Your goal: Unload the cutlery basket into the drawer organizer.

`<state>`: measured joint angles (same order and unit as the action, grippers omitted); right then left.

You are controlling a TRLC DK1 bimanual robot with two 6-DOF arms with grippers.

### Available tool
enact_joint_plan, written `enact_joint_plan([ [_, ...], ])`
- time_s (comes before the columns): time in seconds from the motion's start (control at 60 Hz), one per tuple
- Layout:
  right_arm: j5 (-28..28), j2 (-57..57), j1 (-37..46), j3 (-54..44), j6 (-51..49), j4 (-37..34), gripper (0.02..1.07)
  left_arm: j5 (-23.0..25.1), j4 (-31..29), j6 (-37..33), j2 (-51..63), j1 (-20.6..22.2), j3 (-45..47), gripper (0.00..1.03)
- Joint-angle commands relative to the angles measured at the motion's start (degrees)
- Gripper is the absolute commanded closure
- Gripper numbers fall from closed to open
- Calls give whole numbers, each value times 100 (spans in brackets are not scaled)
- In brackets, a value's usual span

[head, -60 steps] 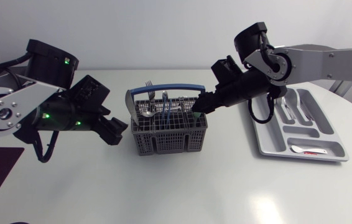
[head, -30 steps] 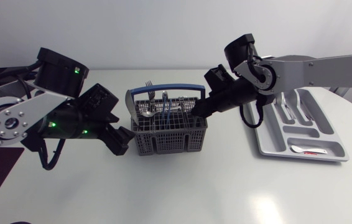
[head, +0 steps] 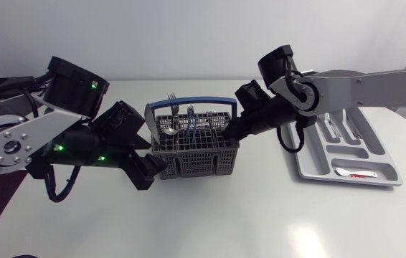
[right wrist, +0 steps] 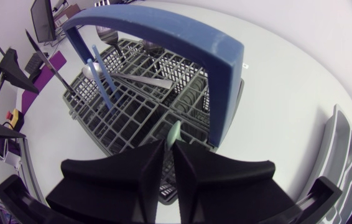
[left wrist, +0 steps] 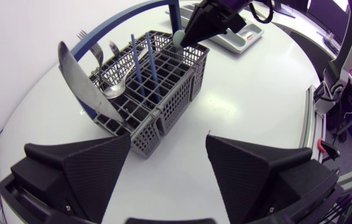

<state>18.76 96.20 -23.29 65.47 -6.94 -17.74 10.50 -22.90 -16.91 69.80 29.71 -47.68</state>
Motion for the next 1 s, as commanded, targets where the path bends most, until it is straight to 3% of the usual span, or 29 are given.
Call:
enact_joint_plan([
  [0.0, -13, -242, -53, -184, -115, 42, 93, 66, -40, 82, -63, 52, -136, 15],
  [0.433, -180, -655, -115, -219, 140, -10, 92, 66, -13, 82, -10, 61, -171, 15],
  [0.483, -294, -620, -106, -202, 255, -54, 88, 66, -13, 82, -10, 70, -163, 15],
  [0.567, -523, -585, -115, -149, 483, -248, 52, 57, -13, 73, -10, 87, -163, 15],
  [0.583, -558, -585, -123, -149, 527, -257, 49, 57, -13, 65, -10, 87, -163, 15],
  [0.983, -751, -787, -167, 27, 1177, -599, 49, 48, 66, -6, 7, 210, -356, 15],
])
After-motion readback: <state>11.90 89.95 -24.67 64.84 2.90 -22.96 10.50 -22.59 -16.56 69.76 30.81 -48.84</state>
